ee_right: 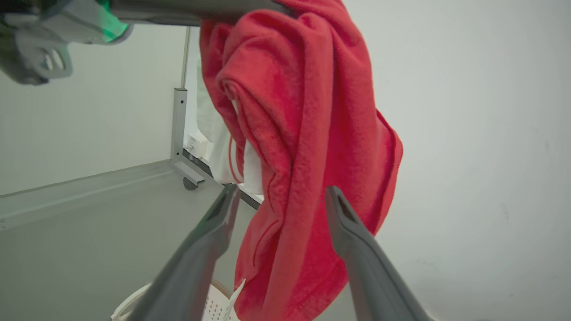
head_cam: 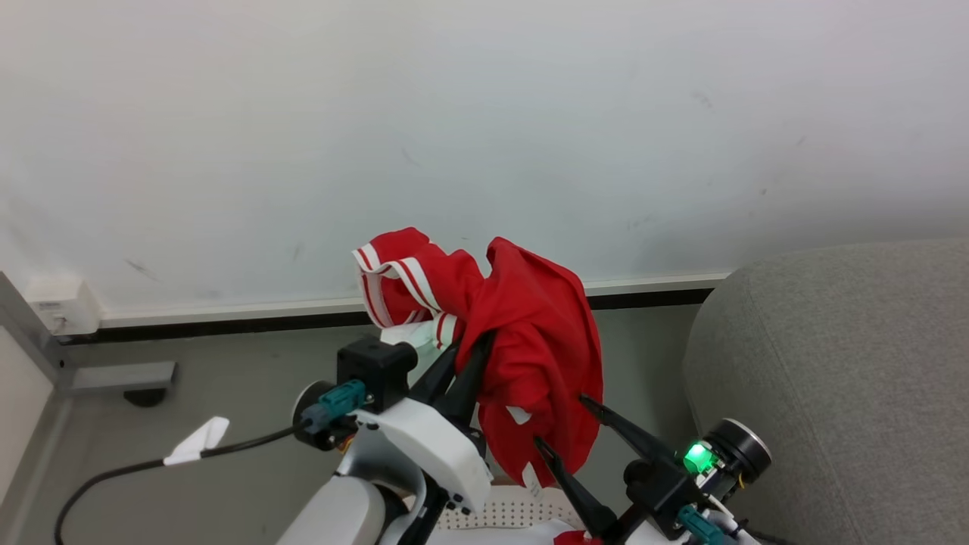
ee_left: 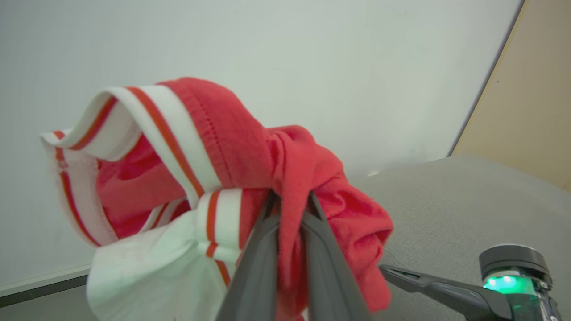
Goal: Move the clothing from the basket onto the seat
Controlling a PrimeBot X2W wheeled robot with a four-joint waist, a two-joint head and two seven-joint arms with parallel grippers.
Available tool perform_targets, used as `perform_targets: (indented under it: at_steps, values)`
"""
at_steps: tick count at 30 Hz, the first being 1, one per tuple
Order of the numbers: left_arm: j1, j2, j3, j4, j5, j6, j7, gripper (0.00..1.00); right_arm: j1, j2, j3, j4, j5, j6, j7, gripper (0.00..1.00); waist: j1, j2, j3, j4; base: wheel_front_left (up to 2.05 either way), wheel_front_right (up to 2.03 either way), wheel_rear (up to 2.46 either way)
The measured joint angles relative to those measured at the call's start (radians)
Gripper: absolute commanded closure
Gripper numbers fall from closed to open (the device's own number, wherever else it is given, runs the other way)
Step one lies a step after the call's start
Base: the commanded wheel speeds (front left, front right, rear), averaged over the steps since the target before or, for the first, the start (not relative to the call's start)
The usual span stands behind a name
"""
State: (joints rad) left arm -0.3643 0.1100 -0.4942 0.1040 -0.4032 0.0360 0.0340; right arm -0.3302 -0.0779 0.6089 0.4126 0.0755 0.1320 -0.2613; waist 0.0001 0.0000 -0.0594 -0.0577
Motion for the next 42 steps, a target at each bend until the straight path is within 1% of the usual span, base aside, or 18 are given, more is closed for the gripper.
perform_targets:
  at_steps: [3,8,10,13,14,15,19,23,24,26,27,34,42]
  values:
    - [-0.005,-0.007,-0.016,-0.006,0.000,-0.004,0.004,1.00,-0.039,0.015,0.002,0.048,-0.033,0.000,0.000,0.00,0.0000,0.0000,0.003,0.012,0.00,0.00,0.00]
    - [-0.011,-0.018,-0.041,-0.015,-0.004,-0.009,0.014,1.00,-0.068,0.025,-0.041,0.093,-0.081,0.000,0.000,0.00,0.0000,0.0000,0.007,0.034,0.00,0.00,0.00]
    - [-0.012,-0.021,-0.052,-0.018,-0.007,-0.010,0.019,1.00,-0.077,0.026,-0.050,0.099,-0.083,0.000,0.000,0.00,0.0000,0.0000,0.009,0.040,0.00,0.00,0.00]
    - [-0.012,-0.027,-0.065,-0.021,-0.014,-0.013,0.024,1.00,-0.079,0.027,-0.040,0.088,-0.055,0.000,0.000,0.00,0.0000,0.0000,0.010,0.049,0.00,0.00,0.00]
    - [-0.012,-0.028,-0.067,-0.021,-0.016,-0.012,0.026,1.00,-0.079,0.029,-0.046,0.075,-0.036,0.000,0.000,0.72,0.0000,0.0000,0.009,0.050,0.00,0.00,0.00]
    - [-0.012,-0.028,-0.069,-0.021,-0.021,-0.012,0.026,1.00,-0.080,0.030,-0.052,0.072,-0.016,0.000,0.000,1.00,0.0000,0.0000,0.008,0.052,0.00,0.00,0.00]
    - [-0.011,-0.029,-0.071,-0.016,-0.025,-0.009,0.026,1.00,-0.079,0.030,-0.045,0.077,0.038,0.000,0.000,1.00,0.0000,0.0000,0.005,0.051,0.00,0.00,0.00]
    - [-0.011,-0.026,-0.068,-0.011,-0.028,-0.002,0.025,1.00,-0.079,0.030,-0.053,0.074,0.049,0.000,0.000,1.00,0.0000,0.0000,0.004,0.043,0.00,0.00,0.00]
    - [-0.011,-0.025,-0.068,-0.010,-0.028,0.002,0.023,0.96,-0.079,0.030,-0.061,0.073,0.049,0.000,0.000,1.00,0.0000,0.0000,0.004,0.041,0.00,0.00,0.00]
    - [-0.011,-0.022,-0.068,-0.006,-0.028,0.006,0.023,0.50,-0.079,0.030,-0.071,0.068,0.055,0.000,0.000,1.00,0.0000,0.0000,0.005,0.037,0.00,0.00,0.00]
    - [-0.011,-0.020,-0.071,-0.003,-0.028,0.006,0.027,0.00,-0.078,0.030,-0.076,0.067,0.058,0.000,0.000,1.00,0.0000,0.0000,0.005,0.036,0.00,0.00,0.00]
    - [-0.003,-0.008,-0.084,0.002,-0.028,0.006,0.044,0.00,-0.070,0.030,-0.159,0.045,0.074,0.000,0.000,1.00,0.0000,0.0000,0.006,0.027,0.00,0.00,0.00]
    - [0.008,0.003,-0.088,-0.004,-0.029,0.013,0.045,0.00,-0.058,0.030,-0.259,0.020,0.060,0.000,0.000,1.00,-0.0001,0.0000,0.010,0.006,0.00,0.00,0.00]
